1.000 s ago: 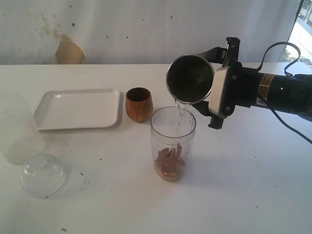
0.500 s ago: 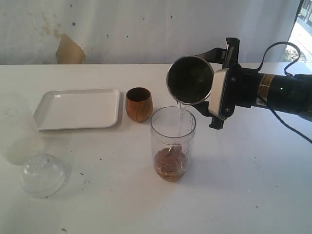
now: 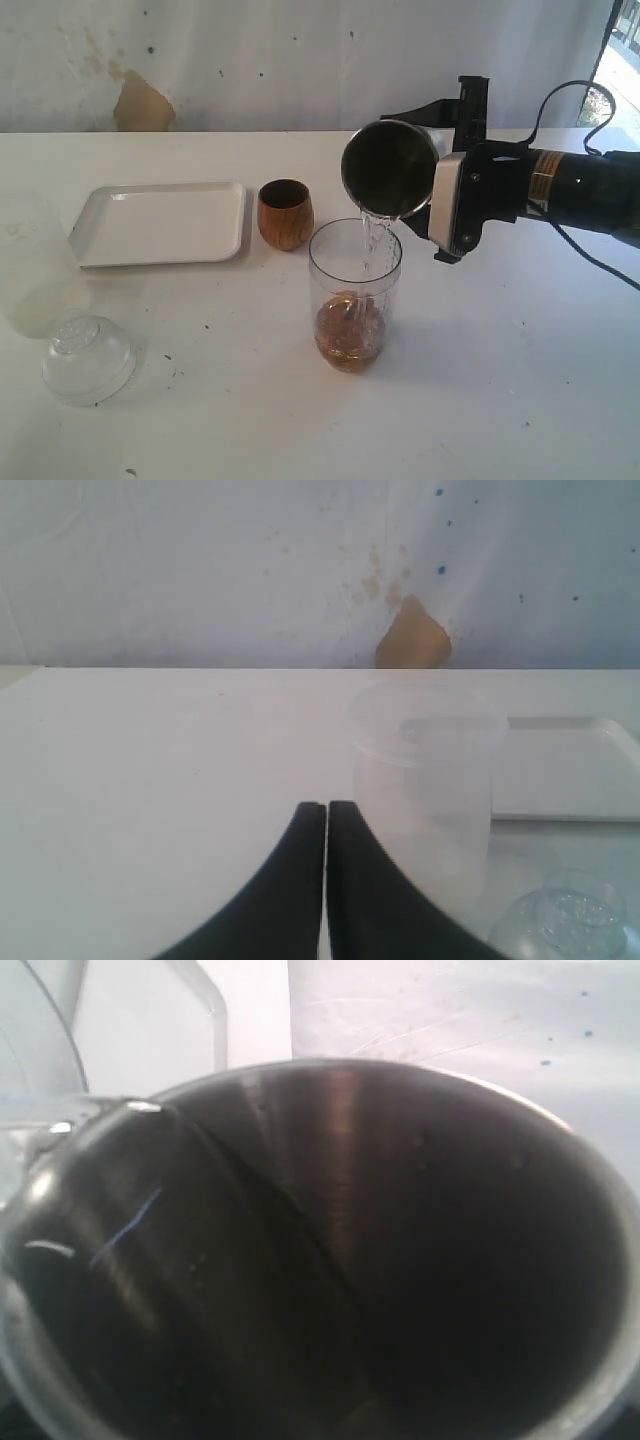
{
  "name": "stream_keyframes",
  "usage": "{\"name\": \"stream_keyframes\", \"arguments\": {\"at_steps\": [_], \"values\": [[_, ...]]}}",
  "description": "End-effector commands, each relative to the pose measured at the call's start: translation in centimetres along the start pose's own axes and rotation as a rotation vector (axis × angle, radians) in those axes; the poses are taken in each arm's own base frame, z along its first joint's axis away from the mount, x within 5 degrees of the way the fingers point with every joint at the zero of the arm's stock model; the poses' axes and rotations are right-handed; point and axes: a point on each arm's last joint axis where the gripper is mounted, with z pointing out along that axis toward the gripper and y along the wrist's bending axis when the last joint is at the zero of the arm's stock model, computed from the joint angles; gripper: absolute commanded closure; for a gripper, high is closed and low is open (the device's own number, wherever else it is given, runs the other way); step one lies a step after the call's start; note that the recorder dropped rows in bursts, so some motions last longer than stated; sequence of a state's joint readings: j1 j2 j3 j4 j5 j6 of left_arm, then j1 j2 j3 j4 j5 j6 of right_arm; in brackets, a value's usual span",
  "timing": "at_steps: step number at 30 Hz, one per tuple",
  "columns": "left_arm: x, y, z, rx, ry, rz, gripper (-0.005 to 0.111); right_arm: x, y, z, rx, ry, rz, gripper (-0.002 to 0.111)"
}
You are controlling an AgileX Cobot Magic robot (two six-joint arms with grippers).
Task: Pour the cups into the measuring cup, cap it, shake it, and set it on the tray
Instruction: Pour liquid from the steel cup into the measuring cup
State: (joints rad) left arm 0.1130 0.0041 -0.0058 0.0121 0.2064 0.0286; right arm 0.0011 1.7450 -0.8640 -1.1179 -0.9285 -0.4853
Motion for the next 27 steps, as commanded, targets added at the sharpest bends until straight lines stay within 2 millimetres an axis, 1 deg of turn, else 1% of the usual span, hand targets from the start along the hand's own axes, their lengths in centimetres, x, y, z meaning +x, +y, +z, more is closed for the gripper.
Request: {"name": "stream_keyframes", "arguments": {"at_steps": [1, 8, 19, 21, 26, 27], "values": [[0.06, -0.02, 0.01, 0.003, -0.011, 0.002, 0.106, -0.39, -1.28, -0.29, 0.058, -0.016, -0.033, 0.108], [0.06, -0.02, 0.01, 0.003, -0.011, 0.002, 0.106, -0.49, -1.25, -0.21, 0.058, -0.017, -0.099, 0.108], [0.06, -0.02, 0.01, 0.003, -0.011, 0.002, 0.106, -0.48, -1.27, -0.21, 0.059, -0.016, -0.093, 0.108], [0.06, -0.02, 0.01, 0.003, -0.011, 0.002, 0.106, -0.49, -1.38, -0.22, 0.071, -0.02, -0.008, 0.108], [0.06, -0.02, 0.01, 0.003, -0.011, 0.002, 0.106, -0.51, -1.25, -0.25, 0.064, -0.034, 0.388, 0.108], [0.06, -0.02, 0.01, 0.003, -0.011, 0.002, 0.106, -0.54, -1.12, -0.28, 0.059, -0.037, 0.444, 0.108]]}}
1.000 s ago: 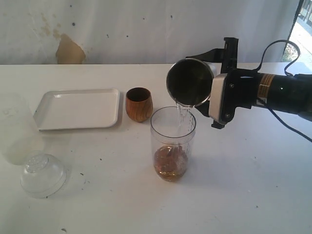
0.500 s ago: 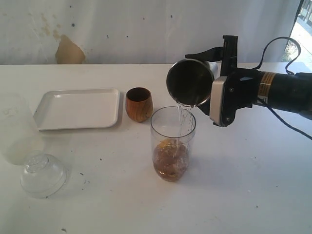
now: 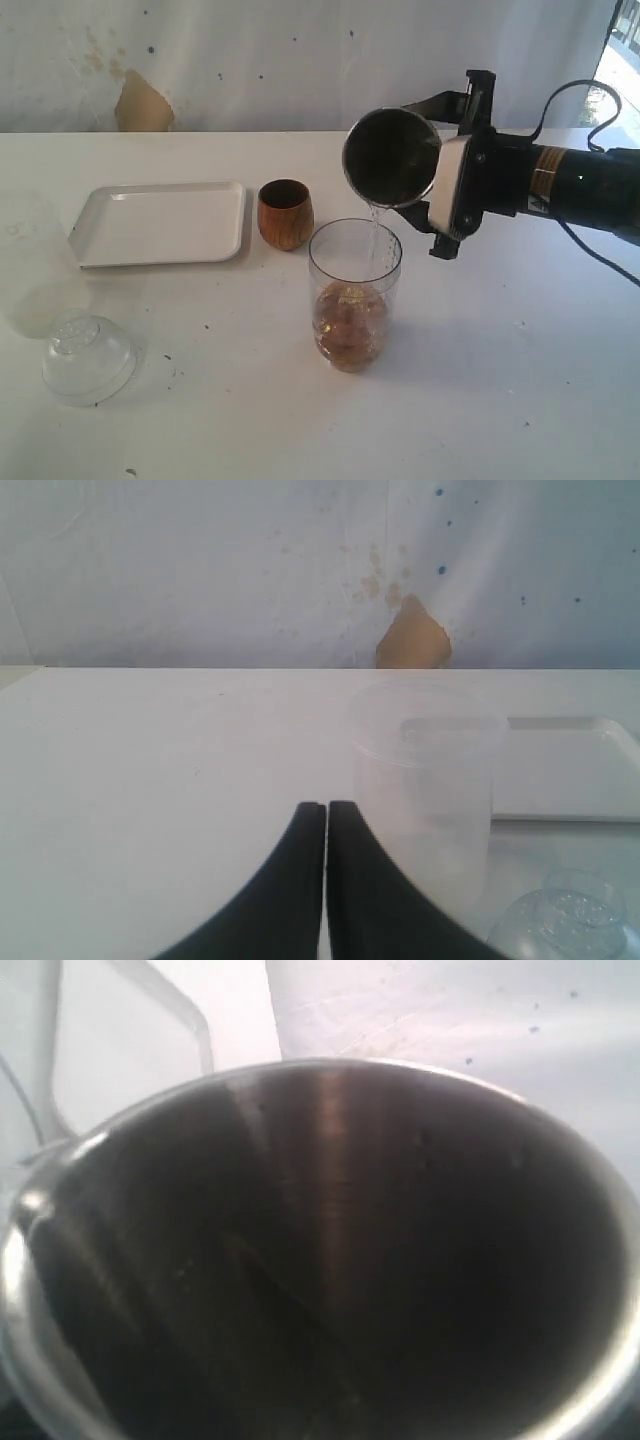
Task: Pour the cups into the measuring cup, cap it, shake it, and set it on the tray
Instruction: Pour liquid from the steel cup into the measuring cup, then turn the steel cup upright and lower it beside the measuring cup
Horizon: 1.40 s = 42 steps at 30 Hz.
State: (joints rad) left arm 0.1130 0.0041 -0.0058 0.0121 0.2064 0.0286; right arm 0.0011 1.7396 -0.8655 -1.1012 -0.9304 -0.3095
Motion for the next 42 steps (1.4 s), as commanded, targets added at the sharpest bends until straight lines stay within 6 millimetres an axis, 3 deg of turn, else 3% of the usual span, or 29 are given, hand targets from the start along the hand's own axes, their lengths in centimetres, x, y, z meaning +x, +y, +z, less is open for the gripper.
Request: {"name": "stream_keyframes", "arguments": {"at_steps": [1, 9, 23, 33, 42], "values": [[0.1, 0.0, 0.0, 0.003, -0.011, 0.002, 0.106, -0.6, -0.7, -0.2, 0.035, -0.041, 0.32, 0.108], [0.1, 0.0, 0.0, 0.003, -0.011, 0.002, 0.106, -0.1, -0.4, 0.0, 0.043, -0.032, 0.552, 0.108], [0.1, 0.0, 0.0, 0.003, -0.011, 0.002, 0.106, 5.7, 2.8, 1.9, 0.246, 0.035, 0.993, 0.108], [0.1, 0.0, 0.0, 0.003, -0.011, 0.002, 0.106, 9.2, 5.1, 2.7, 0.325, 0.174, 1.069, 0.108], [0.1, 0.0, 0.0, 0.003, -0.011, 0.002, 0.106, 9.8, 6.4, 3.3, 0.299, 0.119, 1.047, 0.108]]}}
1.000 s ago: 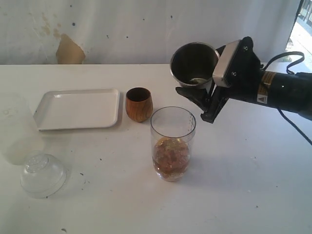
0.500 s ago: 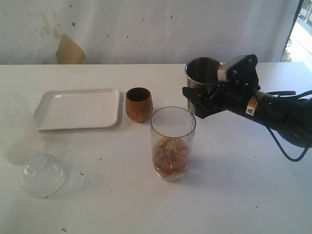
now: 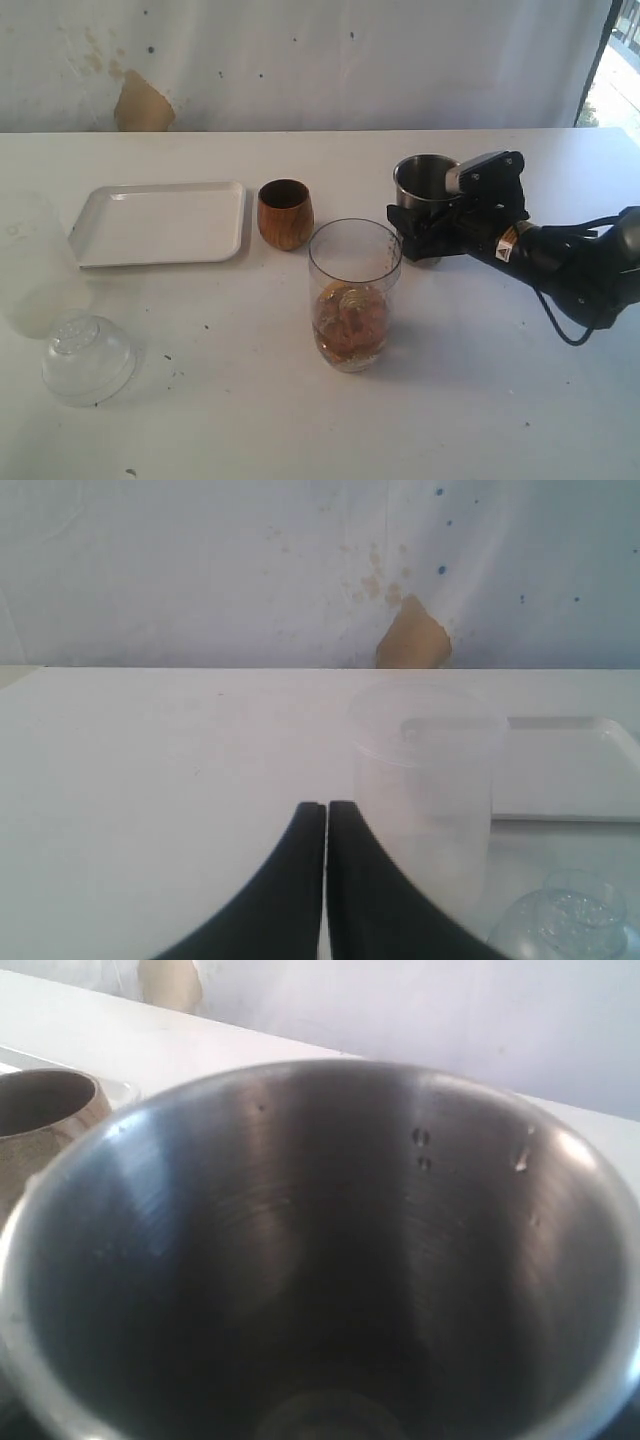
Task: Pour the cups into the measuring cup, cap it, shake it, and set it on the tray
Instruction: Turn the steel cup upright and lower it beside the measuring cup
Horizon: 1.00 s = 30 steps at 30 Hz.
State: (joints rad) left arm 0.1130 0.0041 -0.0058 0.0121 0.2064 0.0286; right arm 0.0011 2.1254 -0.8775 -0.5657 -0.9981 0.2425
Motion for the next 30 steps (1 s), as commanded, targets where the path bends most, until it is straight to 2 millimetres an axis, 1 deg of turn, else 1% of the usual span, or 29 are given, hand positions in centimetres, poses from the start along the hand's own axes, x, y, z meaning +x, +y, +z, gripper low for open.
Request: {"name": "stream_keyframes", "arguments": {"at_steps": [1, 6, 16, 18, 20, 22, 25, 26, 27, 28, 29, 30], "values": [[0.06, -0.02, 0.01, 0.003, -0.011, 0.002, 0.106, -0.37, -0.03, 0.55, -0.029, -0.082, -0.019, 0.108], [0.06, -0.02, 0.01, 0.003, -0.011, 0.002, 0.106, 0.49, -0.15, 1.31, -0.051, -0.063, -0.028, 0.108], [0.06, -0.02, 0.01, 0.003, -0.011, 0.002, 0.106, 0.55, -0.38, 1.51, -0.042, -0.069, -0.019, 0.108], [0.06, -0.02, 0.01, 0.003, -0.011, 0.002, 0.106, 0.5, -0.32, 1.53, -0.045, -0.074, 0.003, 0.106], [0.06, -0.02, 0.01, 0.003, -0.011, 0.002, 0.106, 0.4, -0.27, 1.52, -0.051, -0.084, 0.021, 0.098], [0.06, -0.02, 0.01, 0.003, -0.011, 0.002, 0.106, 0.39, -0.26, 1.52, -0.052, -0.086, 0.021, 0.086], [0.06, -0.02, 0.01, 0.003, -0.011, 0.002, 0.106, 0.37, -0.26, 1.51, -0.053, -0.087, 0.03, 0.059], [0.06, -0.02, 0.01, 0.003, -0.011, 0.002, 0.106, 0.36, -0.27, 1.52, -0.052, -0.087, 0.047, 0.048], [0.06, -0.02, 0.01, 0.003, -0.011, 0.002, 0.106, 0.36, -0.27, 1.52, -0.053, -0.087, 0.069, 0.028], [0.06, -0.02, 0.01, 0.003, -0.011, 0.002, 0.106, 0.36, -0.27, 1.52, -0.053, -0.087, 0.069, 0.022], [0.06, -0.02, 0.01, 0.003, -0.011, 0.002, 0.106, 0.37, -0.26, 1.51, -0.055, -0.086, 0.069, 0.017], [0.06, -0.02, 0.01, 0.003, -0.011, 0.002, 0.106, 0.37, -0.26, 1.51, -0.054, -0.086, 0.067, 0.015]]}}
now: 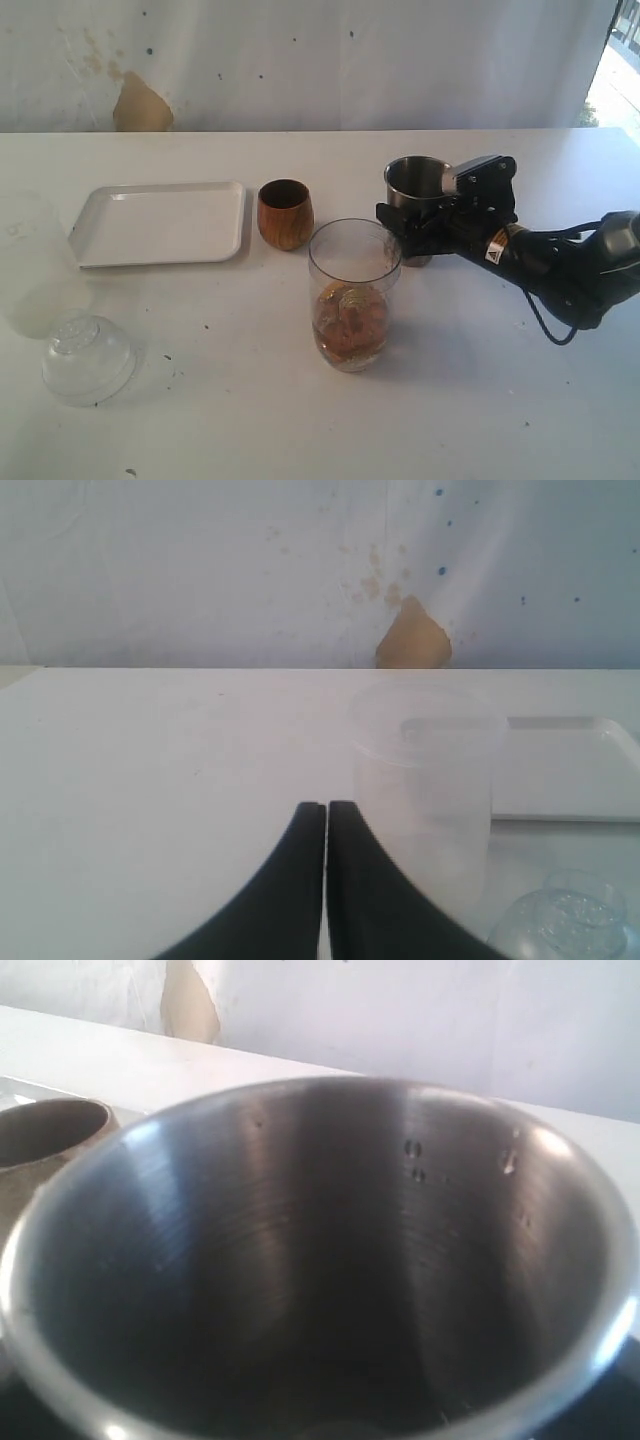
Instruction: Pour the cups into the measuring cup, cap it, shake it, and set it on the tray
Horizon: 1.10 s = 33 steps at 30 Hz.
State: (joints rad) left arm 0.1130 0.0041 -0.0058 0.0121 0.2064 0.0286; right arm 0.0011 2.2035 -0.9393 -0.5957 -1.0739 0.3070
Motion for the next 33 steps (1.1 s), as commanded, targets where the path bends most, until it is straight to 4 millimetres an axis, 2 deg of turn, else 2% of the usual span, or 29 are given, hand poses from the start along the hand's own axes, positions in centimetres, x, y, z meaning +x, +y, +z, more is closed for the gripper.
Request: {"name": "stream_keyframes", "arguments": {"at_steps": [1, 5, 8, 10, 16, 20, 28, 33], "values": [[0.1, 0.0, 0.0, 0.003, -0.011, 0.002, 0.106, -0.5, -0.1, 0.1, -0.008, -0.035, 0.009, 0.015], [0.1, 0.0, 0.0, 0.003, -0.011, 0.002, 0.106, -0.2, 0.4, 0.0, -0.055, -0.01, 0.003, 0.015], [0.1, 0.0, 0.0, 0.003, -0.011, 0.002, 0.106, -0.3, 0.2, 0.0, -0.022, -0.012, 0.057, 0.014], [0.1, 0.0, 0.0, 0.003, -0.011, 0.002, 0.106, -0.3, 0.0, 0.0, 0.0, 0.003, 0.088, 0.004], [0.1, 0.0, 0.0, 0.003, -0.011, 0.002, 0.106, -0.3, 0.6, -0.1, -0.073, 0.011, 0.026, 0.003], [0.1, 0.0, 0.0, 0.003, -0.011, 0.002, 0.106, -1.7, 1.1, -0.3, -0.122, -0.019, -0.02, 0.003], [0.1, 0.0, 0.0, 0.003, -0.011, 0.002, 0.106, -4.8, 1.0, -1.2, -0.047, 0.057, -0.094, 0.003], [0.1, 0.0, 0.0, 0.003, -0.011, 0.002, 0.106, -6.4, 1.5, -1.7, -0.077, 0.032, -0.128, 0.003]]}}
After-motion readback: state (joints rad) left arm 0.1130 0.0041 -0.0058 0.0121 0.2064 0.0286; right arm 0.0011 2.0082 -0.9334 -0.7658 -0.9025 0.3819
